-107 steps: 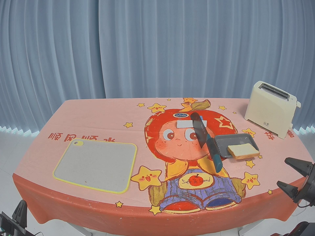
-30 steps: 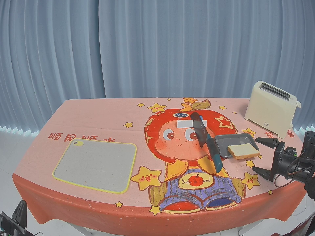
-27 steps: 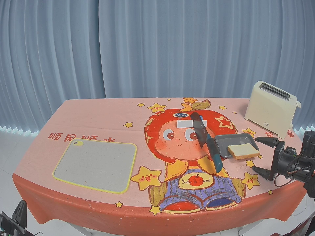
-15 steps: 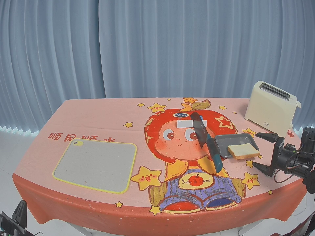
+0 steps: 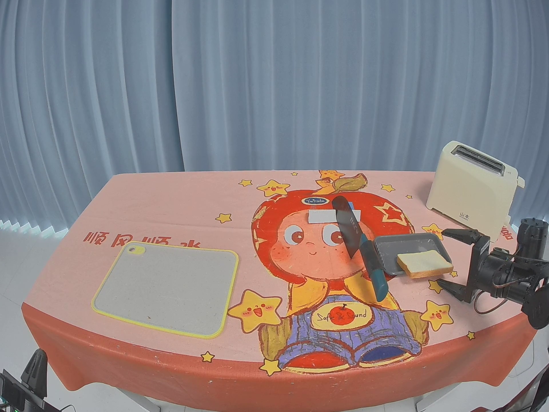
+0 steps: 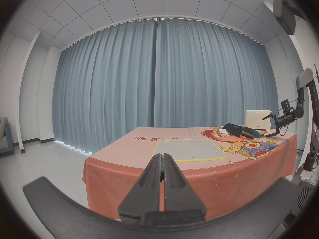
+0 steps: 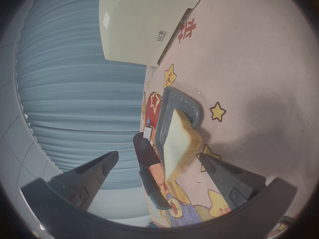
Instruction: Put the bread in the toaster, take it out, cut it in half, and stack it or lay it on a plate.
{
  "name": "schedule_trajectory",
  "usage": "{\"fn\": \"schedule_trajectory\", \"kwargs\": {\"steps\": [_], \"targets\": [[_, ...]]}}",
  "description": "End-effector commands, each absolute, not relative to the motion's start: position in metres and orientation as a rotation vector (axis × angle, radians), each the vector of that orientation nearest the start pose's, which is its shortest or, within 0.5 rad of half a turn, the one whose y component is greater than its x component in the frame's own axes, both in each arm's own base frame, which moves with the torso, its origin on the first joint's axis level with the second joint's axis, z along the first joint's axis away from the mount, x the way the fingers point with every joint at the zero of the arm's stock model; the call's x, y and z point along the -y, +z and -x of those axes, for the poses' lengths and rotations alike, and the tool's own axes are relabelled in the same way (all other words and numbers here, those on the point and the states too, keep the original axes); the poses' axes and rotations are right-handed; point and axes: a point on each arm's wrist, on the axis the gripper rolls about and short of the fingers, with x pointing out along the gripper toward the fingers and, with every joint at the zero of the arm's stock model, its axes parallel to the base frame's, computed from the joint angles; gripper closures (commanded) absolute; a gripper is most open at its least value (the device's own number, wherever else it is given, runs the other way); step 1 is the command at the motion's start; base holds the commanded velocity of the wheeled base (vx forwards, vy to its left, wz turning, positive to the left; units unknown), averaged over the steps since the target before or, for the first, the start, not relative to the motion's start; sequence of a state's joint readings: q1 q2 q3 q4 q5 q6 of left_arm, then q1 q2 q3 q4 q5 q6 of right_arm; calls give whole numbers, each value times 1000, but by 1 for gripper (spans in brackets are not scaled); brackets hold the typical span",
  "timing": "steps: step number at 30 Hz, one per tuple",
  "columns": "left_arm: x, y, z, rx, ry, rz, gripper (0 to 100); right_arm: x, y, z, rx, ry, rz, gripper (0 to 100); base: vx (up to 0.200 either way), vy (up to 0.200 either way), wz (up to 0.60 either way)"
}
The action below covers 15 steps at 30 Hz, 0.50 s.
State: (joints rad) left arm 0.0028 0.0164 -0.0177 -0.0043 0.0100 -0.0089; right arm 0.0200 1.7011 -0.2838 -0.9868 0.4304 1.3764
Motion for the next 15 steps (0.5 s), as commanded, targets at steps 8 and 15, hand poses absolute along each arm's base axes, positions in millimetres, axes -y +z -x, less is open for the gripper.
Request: {"fn": "schedule_trajectory", "kwargs": {"steps": [8,15], "targets": [[0,76,22,-6,14,9,100,-14,86,-239,-665,79,-1419,0,0,0,0],[0,76,22,-6,14,9,100,-14,83,-238,-681,67,-1421,100,0,0,0]]}}
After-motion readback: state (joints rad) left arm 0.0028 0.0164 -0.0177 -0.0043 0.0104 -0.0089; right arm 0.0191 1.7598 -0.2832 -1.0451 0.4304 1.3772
